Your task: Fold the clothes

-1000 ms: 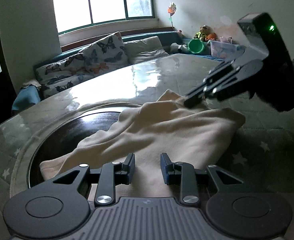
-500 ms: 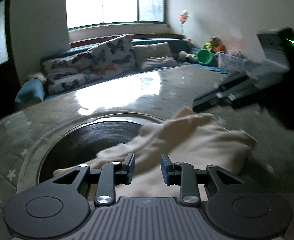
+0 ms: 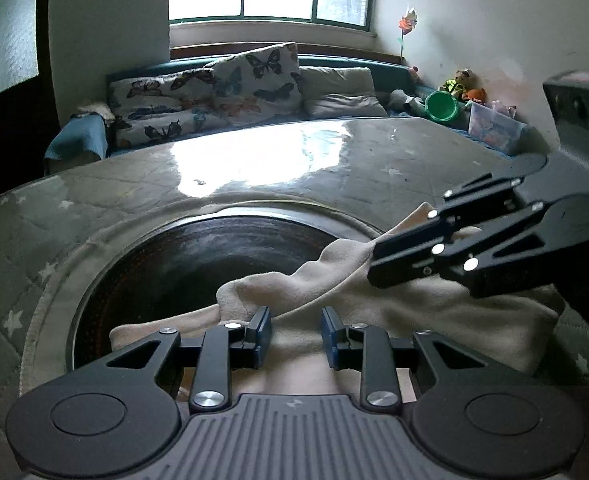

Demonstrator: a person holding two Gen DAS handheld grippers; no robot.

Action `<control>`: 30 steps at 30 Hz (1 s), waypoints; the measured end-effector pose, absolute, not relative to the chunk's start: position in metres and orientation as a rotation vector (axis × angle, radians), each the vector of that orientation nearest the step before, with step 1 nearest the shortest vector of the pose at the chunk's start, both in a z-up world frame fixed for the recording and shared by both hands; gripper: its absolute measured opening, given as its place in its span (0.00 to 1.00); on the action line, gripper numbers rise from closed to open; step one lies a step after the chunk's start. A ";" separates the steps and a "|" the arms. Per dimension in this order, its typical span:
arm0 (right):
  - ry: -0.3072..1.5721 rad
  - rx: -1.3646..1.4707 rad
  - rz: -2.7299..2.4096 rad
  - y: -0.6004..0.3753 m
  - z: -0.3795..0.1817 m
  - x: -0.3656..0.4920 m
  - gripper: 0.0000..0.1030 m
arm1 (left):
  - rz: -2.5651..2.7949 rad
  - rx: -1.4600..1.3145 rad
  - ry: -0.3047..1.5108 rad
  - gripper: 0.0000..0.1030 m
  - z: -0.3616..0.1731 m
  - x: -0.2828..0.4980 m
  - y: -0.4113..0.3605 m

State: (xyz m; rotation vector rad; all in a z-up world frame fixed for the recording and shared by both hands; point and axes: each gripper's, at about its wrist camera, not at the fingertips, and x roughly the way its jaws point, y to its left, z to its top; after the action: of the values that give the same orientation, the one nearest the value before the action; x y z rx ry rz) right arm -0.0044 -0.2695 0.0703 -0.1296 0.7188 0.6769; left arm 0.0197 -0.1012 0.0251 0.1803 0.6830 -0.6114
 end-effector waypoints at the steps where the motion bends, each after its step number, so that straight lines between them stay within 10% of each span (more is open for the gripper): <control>1: 0.724 -0.126 0.672 -0.268 0.069 -0.001 0.17 | -0.608 0.180 0.683 0.30 0.024 0.020 -0.102; 30: 0.730 -0.168 0.689 -0.258 0.059 -0.028 0.27 | -0.434 0.095 0.646 0.31 0.039 -0.039 -0.018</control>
State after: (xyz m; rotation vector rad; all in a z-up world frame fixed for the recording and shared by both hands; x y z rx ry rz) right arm -0.0276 -0.2584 0.0588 -0.1680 0.7295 0.6894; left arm -0.0391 -0.0185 0.0387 0.0951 0.6456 -0.4336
